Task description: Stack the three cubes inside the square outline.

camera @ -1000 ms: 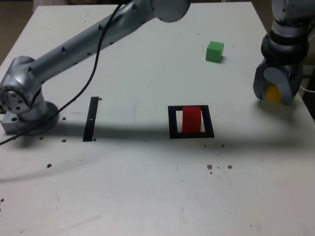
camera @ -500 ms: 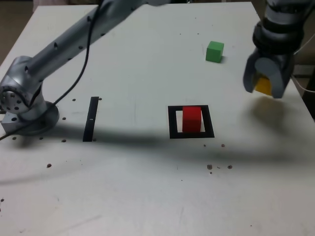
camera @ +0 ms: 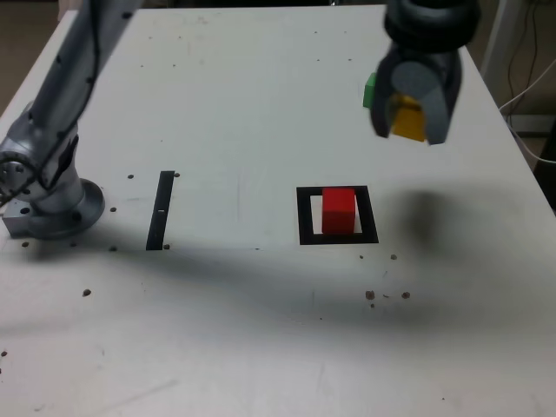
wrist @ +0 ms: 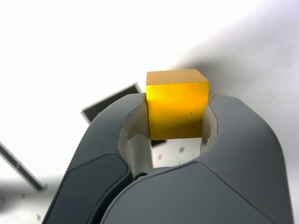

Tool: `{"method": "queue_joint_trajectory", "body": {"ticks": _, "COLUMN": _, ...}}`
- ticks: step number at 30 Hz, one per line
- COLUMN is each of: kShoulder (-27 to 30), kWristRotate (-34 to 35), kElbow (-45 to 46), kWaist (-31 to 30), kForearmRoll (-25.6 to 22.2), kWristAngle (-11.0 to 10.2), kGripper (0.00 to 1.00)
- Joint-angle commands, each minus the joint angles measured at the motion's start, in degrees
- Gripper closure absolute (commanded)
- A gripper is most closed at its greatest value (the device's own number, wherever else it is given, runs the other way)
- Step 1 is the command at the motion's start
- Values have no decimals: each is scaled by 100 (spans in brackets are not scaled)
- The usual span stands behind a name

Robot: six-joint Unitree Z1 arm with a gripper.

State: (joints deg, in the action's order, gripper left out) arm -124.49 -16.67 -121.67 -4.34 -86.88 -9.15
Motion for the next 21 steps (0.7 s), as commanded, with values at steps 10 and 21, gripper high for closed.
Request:
{"method": "queue_joint_trajectory", "body": {"ticks": 10, "kShoulder": 1569, "kWristRotate": 1371, "kElbow": 2356, "kWaist": -219, "kForearmRoll": 876, "kWristAngle": 690, "kGripper": 70}}
{"method": "queue_joint_trajectory", "body": {"ticks": 21, "kShoulder": 1716, "kWristRotate": 2235, "kElbow": 3244, "kWaist": -477, "kForearmRoll": 1519, "kWristAngle": 792, "kGripper": 70}}
